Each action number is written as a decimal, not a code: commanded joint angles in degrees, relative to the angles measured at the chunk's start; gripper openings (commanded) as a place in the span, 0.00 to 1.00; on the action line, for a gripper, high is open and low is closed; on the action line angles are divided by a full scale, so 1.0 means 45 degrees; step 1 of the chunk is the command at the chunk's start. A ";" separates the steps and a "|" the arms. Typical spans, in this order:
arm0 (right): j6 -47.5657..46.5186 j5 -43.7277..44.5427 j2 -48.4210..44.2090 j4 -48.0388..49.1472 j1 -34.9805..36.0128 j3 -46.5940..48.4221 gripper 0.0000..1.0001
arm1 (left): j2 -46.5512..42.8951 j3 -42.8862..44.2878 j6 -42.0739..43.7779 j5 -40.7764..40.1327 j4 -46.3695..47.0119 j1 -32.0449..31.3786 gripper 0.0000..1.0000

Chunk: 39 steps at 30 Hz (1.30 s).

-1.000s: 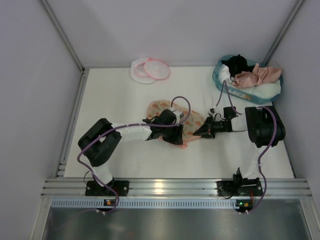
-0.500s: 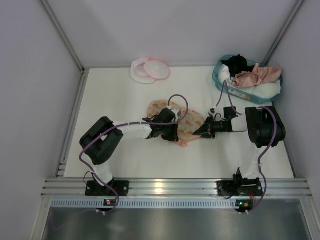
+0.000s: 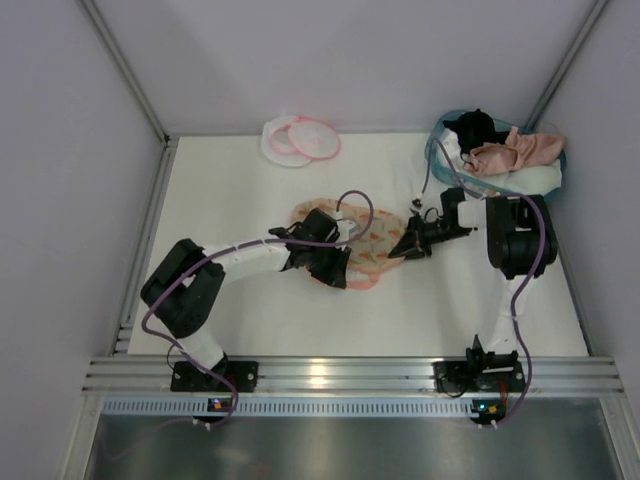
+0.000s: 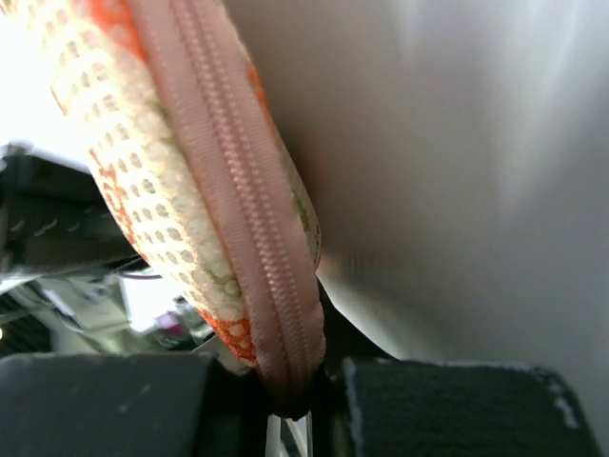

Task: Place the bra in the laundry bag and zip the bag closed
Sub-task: Zip the laundry bag at the center of the board.

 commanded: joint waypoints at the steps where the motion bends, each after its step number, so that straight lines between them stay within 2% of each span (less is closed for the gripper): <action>1: -0.3867 0.0823 0.0940 -0.3510 0.0036 0.2475 0.00 | -0.1855 0.0896 0.2328 0.0697 -0.0984 -0.0009 0.31; 3: -0.4596 0.1058 0.1275 -0.4699 0.0133 0.3339 0.00 | -0.2015 0.1306 0.3399 -0.0082 -0.1259 -0.0009 0.31; 4: -0.5257 0.1156 0.1605 -0.5035 0.0327 0.4117 0.00 | -0.1996 0.1638 0.3560 -0.1111 -0.1376 0.0030 0.32; 7: -0.6314 0.1780 0.2271 -0.6325 0.0933 0.5664 0.01 | -0.1685 0.2555 0.4499 -0.1864 -0.1437 0.0322 0.35; 10: -0.6514 0.2639 0.2565 -0.6640 0.1500 0.6876 0.08 | -0.0826 0.3338 0.4890 -0.2194 -0.1514 0.0947 0.37; 11: -0.6475 0.2950 0.2623 -0.6621 0.1579 0.7130 0.16 | -0.0341 0.3688 0.5045 -0.2177 -0.1514 0.1258 0.37; 13: -0.6494 0.3283 0.2877 -0.6911 0.1696 0.8028 0.20 | 0.0363 0.3983 0.5027 -0.2254 -0.1514 0.1785 0.37; 16: -0.6456 0.3849 0.3053 -0.7108 0.1716 0.8966 0.43 | 0.1456 0.4453 0.4560 -0.2159 -0.1690 0.2507 0.36; 17: -0.6417 0.3987 0.3054 -0.7148 0.1716 0.9123 0.59 | 0.1693 0.4511 0.3959 -0.1925 -0.1748 0.2801 0.36; 19: -0.6183 0.4280 0.2820 -0.7070 0.1677 0.9242 0.71 | 0.2316 0.4571 0.3254 -0.1515 -0.2060 0.3599 0.35; 20: -0.6066 0.4359 0.2645 -0.6857 0.1638 0.9164 0.82 | 0.2475 0.4571 0.2708 -0.1087 -0.2196 0.3837 0.35; 23: -0.5480 0.4750 0.1767 -0.6175 0.1463 0.8502 0.99 | 0.2828 0.4103 0.1459 -0.0636 -0.2256 0.4385 0.35; 27: -0.4233 0.4732 -0.0065 -0.5083 0.1092 0.6418 0.99 | 0.2946 0.3264 0.0303 0.0126 -0.2237 0.4757 0.36; 29: -0.3607 0.3991 -0.0810 -0.4457 0.1033 0.5458 1.00 | 0.2751 0.2523 -0.0534 0.0439 -0.1887 0.4757 0.36; 33: -0.0413 0.2488 -0.2898 -0.1666 0.1013 0.1657 0.98 | 0.2204 0.1155 -0.2411 0.1513 -0.0988 0.4757 0.38; 34: 0.0141 0.2002 -0.3077 -0.0248 0.1032 0.1064 0.97 | 0.2049 0.0940 -0.2801 0.1902 -0.0774 0.4738 0.38; 36: 0.1447 0.1685 -0.3332 0.0970 0.1091 -0.0320 0.96 | 0.2028 0.0509 -0.3682 0.2159 -0.0480 0.4679 0.38; 39: 0.2369 0.1547 -0.3100 0.2633 0.1169 -0.1127 0.93 | 0.1774 -0.0095 -0.4405 0.2178 -0.0109 0.4562 0.41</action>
